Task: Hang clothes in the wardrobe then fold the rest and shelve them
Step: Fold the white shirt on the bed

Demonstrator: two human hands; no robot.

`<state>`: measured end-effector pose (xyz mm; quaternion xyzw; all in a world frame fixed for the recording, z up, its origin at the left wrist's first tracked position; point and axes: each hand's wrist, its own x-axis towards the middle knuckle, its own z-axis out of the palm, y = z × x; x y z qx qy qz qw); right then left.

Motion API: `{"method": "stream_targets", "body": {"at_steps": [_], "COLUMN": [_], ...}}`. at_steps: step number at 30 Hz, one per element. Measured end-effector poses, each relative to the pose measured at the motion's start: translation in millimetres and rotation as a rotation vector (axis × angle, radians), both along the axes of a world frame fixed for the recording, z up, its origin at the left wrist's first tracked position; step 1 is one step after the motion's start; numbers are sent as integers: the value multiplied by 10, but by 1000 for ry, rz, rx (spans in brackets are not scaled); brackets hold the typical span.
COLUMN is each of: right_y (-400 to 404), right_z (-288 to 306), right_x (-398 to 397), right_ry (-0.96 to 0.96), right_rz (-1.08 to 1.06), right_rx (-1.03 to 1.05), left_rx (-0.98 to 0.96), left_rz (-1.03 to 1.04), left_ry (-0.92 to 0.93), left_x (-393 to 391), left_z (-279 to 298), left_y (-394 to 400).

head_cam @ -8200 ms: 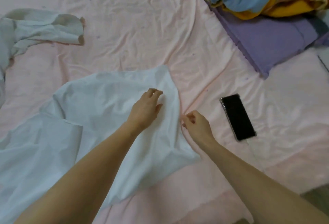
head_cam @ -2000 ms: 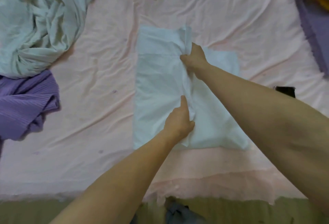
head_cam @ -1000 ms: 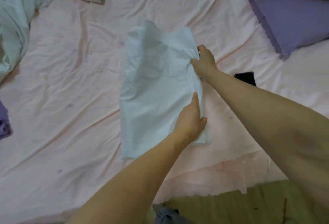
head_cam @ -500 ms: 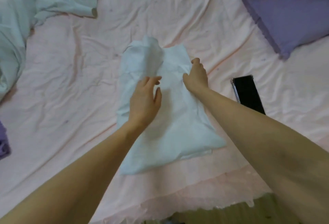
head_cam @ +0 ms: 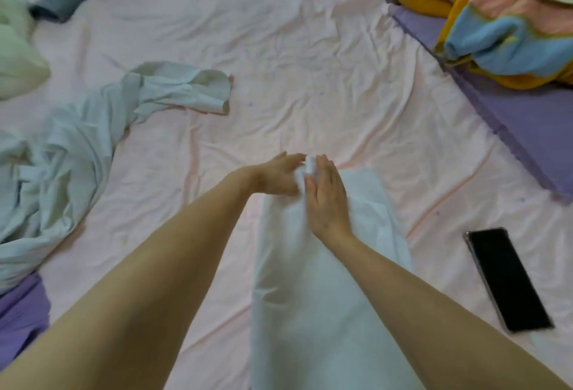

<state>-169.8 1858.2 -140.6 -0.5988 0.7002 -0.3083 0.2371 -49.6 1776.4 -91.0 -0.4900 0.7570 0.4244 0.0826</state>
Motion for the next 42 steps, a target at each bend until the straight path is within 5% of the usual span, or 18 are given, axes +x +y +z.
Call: {"method": "stream_targets", "body": {"at_steps": [7,16,31,36,42], "right_y": [171,252,195,212,271], "right_z": [-133,-149,-357,-421,-594], "right_x": [44,219,381,398,444], "right_ry": [-178,-303,-231,-44,388], "right_rz": [-104,-232,-150,-78,16], "right_rx": [-71,-45,160,224,234], "left_rx": [-66,-34,268,-88,-728], "left_rz": [-336,-437,-43,156,-375], "left_ry": [-127,-96,-75,94,-355], "left_x": [-41,-167,530,527,461], "left_z": [-36,85,-112,-335,-634], "left_y": [-345,-471,-661,-590,-484]}}
